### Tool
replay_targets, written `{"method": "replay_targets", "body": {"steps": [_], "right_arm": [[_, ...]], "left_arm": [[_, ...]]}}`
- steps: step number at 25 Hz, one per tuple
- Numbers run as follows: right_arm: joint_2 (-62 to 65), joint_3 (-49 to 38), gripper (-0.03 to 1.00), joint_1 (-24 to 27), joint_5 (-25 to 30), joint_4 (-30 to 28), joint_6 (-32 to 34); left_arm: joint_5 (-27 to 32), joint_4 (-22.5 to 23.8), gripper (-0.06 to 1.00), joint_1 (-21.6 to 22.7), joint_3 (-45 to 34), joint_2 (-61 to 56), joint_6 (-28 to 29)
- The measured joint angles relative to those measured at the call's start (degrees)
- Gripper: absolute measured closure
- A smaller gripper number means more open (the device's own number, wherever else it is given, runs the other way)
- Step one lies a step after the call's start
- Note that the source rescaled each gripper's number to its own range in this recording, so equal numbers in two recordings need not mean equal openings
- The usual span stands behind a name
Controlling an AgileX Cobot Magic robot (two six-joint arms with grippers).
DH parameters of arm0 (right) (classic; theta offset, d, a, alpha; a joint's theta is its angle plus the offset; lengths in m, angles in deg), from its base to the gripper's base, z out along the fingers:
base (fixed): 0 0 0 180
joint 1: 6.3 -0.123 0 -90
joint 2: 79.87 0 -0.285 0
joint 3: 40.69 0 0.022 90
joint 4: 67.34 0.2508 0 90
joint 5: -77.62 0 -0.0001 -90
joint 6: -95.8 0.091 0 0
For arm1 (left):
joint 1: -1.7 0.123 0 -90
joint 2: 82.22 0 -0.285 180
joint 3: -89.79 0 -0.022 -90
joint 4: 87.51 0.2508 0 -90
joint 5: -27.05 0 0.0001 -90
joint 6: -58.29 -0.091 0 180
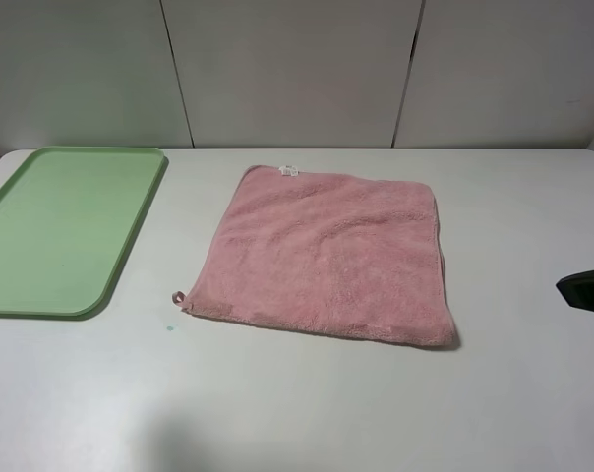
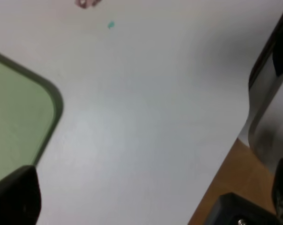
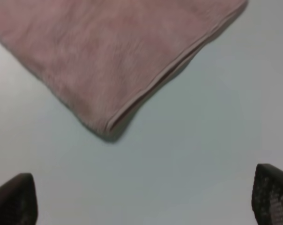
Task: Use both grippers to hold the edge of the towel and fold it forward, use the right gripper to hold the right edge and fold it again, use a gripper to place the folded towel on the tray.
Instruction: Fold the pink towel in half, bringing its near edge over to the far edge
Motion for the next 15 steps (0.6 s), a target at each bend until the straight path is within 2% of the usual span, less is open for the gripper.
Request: {"method": "replay_targets", "body": {"steps": [5,9,15], "right_arm": [[-6.15,0.00,-0.03,0.00,-0.41,0.16,-6.65],[-9.71,0.02,-0.03,0.00,-1.78,0.22,-11.15],[-13.32,0.02,-0.03,0.00,-4.95,0.32,-15.46]], "left_arm": [[-0.91,0.32,-0.04,0.00,0.00,3.00,-4.26],[-4.38,0.44,-0.04,0.00,0.00,4.03,-8.96],[-6.53,5.13,-0.04,0.00,0.31,8.21,-12.52]]}}
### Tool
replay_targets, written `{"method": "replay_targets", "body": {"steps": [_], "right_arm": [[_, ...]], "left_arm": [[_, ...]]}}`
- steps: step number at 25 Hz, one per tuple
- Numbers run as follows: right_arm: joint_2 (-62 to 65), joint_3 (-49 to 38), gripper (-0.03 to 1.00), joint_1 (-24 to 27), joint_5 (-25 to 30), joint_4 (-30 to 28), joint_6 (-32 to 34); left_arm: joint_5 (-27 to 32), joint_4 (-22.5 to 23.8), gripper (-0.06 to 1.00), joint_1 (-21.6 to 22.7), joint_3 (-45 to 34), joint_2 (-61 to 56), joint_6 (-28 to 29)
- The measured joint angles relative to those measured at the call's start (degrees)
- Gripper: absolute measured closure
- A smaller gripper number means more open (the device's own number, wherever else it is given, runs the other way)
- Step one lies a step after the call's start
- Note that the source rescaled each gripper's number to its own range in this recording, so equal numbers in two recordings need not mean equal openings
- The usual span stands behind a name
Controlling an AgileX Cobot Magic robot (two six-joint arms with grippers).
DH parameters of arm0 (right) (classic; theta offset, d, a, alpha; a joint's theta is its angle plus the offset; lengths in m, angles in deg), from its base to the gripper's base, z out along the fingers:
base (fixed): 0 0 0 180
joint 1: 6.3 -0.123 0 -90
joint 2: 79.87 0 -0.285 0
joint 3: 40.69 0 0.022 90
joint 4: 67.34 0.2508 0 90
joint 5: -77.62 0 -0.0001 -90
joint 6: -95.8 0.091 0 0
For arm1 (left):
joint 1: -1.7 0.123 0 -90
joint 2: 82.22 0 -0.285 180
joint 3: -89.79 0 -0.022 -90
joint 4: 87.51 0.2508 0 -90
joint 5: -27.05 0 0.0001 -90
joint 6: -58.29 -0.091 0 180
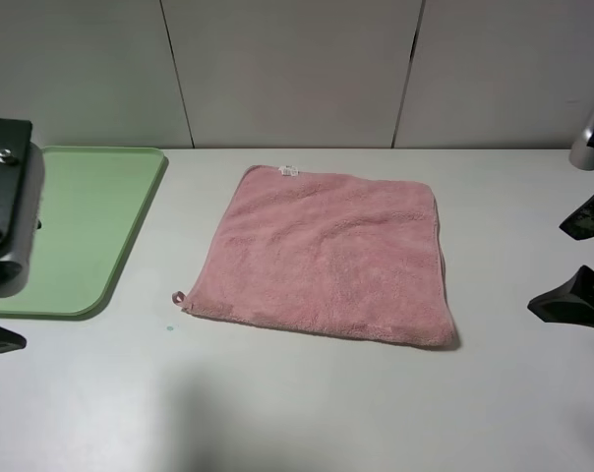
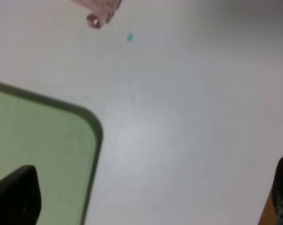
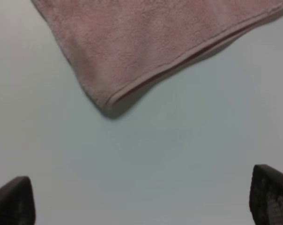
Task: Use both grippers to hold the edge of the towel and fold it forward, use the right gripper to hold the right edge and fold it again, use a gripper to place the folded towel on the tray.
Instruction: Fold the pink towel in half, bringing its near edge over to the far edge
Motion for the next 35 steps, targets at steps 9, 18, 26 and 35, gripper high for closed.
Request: {"method": "replay_targets", "body": {"steps": [9,18,26,35], "right_arm": [[-5.02,0.00,-0.03,0.00,-4.23,0.53,-3.69],[-11.72,0.05,-0.03,0.00,-9.03,1.73,-8.79],[-18.07,0.05,-0.03,0.00,-13.78,2.06,-11.92],[-23.47,0.05,-0.03,0.00,-18.59,2.06,-12.85]], "left_arm": [[-6.19,4.08,-0.04,0.00,0.00,7.83,-1.12],[-10.99,5.20,-0.04,0.00,0.00,14.90,-6.73],[-17.46,11.42,-0.04,0.00,0.00,21.39,-7.17],[-23.81,12.06,-0.04,0.00,0.00,26.70,-10.37]]}}
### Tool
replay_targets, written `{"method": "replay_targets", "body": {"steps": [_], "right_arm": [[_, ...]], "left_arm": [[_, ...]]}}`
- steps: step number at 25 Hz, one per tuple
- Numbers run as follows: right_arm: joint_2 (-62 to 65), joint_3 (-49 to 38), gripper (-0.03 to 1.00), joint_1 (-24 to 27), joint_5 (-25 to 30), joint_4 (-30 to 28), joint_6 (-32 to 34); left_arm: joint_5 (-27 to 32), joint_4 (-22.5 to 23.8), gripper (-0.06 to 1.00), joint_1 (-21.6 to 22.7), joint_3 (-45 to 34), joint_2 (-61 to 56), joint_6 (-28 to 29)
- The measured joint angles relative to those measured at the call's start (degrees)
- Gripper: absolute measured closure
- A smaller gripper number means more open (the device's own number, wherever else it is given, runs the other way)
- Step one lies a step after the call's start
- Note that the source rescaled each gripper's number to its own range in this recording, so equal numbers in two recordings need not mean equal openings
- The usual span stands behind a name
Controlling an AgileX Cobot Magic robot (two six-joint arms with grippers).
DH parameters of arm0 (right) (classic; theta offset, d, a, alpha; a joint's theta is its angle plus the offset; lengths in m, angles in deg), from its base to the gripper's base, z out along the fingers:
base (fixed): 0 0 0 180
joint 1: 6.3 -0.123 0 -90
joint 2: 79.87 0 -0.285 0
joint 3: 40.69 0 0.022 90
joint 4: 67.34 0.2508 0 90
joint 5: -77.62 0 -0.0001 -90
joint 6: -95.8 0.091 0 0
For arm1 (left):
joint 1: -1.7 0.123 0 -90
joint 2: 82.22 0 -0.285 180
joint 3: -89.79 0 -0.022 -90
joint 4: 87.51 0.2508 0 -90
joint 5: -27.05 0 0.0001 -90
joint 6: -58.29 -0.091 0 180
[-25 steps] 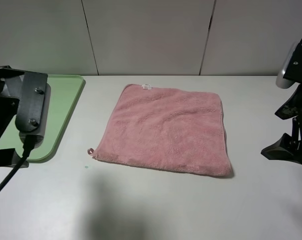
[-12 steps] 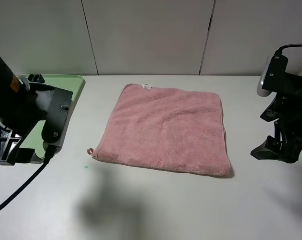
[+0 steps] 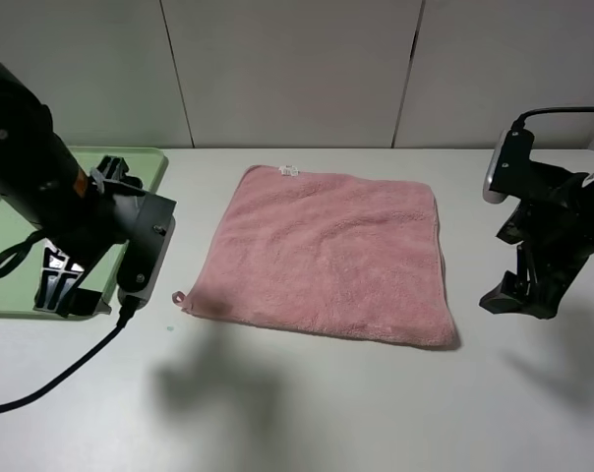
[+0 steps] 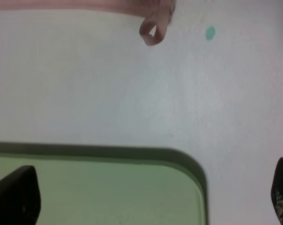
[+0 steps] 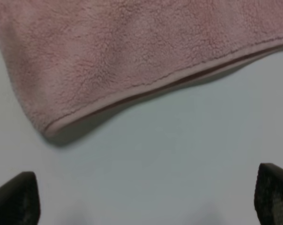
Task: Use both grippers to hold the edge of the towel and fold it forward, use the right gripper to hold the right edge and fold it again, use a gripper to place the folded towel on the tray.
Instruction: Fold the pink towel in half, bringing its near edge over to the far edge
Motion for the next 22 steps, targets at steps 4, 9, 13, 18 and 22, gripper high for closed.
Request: {"method": "replay_targets", "body": {"steps": [4,9,13,18,22], "right_arm": [[-1.05,0.00,-0.03,0.00,-1.46,-0.06,-0.69],[-1.87,0.00,-0.03,0.00,-2.59,-0.06,-1.32],[-2.69,0.00,-0.03,0.00,-2.70,-0.01,-1.49],[-3.06,0.00,-0.03,0.00,-2.88,-0.01,-1.53],[-3.06,0.00,-0.03,0.00,-3.33,-0.01,-1.53]], "left_arm": [[-2.46,0.00,-0.04,0.00,0.00,3.20,-0.36],[-5.15,0.02,-0.04,-0.74,0.01,6.46,-1.31],[-6.97,1.06,-0.04,-3.40,0.01,9.04,-1.69],[-10.07,1.73,-0.04,-6.52,0.06,12.03,-1.69],[-12.92,3.44,-0.04,-7.23,0.06,14.28,-1.14]]}}
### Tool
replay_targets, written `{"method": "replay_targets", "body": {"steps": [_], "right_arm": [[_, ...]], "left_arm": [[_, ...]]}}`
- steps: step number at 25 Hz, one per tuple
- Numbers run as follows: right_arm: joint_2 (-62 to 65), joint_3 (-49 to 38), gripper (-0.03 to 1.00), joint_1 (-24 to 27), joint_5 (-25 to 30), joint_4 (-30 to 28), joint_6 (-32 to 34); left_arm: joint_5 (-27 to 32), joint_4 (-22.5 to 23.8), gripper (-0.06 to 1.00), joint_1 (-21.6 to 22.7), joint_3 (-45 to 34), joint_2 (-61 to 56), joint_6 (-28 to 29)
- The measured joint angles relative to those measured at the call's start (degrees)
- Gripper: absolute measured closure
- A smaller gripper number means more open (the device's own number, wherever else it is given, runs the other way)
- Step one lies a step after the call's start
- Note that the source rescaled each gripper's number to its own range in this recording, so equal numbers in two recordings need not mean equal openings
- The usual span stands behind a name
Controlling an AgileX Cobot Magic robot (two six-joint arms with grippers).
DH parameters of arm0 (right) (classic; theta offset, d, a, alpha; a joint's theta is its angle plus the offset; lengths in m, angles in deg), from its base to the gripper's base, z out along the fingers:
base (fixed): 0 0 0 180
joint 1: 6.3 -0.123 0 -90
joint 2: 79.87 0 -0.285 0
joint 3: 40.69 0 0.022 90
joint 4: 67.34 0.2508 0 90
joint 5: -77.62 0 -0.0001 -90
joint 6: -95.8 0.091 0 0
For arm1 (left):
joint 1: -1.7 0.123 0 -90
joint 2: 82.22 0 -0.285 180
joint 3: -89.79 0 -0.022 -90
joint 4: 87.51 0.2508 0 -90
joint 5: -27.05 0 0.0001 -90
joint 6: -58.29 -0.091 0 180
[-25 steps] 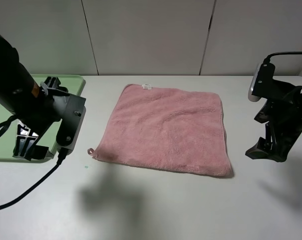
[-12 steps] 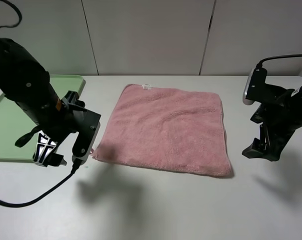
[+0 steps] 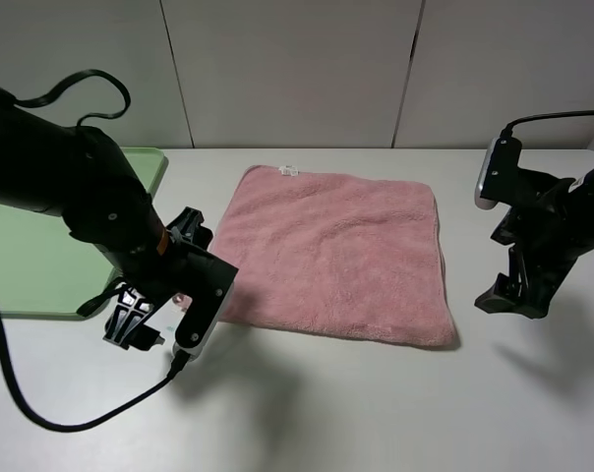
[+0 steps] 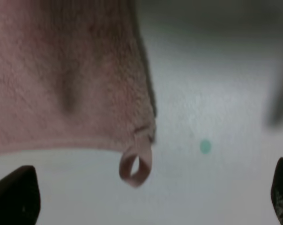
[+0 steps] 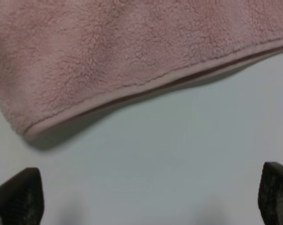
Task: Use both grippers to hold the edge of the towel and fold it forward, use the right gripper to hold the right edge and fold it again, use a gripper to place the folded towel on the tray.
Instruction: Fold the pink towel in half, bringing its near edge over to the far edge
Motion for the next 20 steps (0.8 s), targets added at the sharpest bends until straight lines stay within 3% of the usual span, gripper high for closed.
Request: {"method": "replay_targets", "body": {"steps": [12,20], "right_arm": [[0.00,0.00,-0.03,0.00,-0.39,0.00,0.00],[0.00,0.00,-0.03,0.00,-0.39,0.00,0.00]], "left_arm": [[-8.11,0.52,-0.04,0.00,0.06,4.66,0.90],[-8.21,0.65,-0.04,0.00,0.35,5.65,0.97]]}}
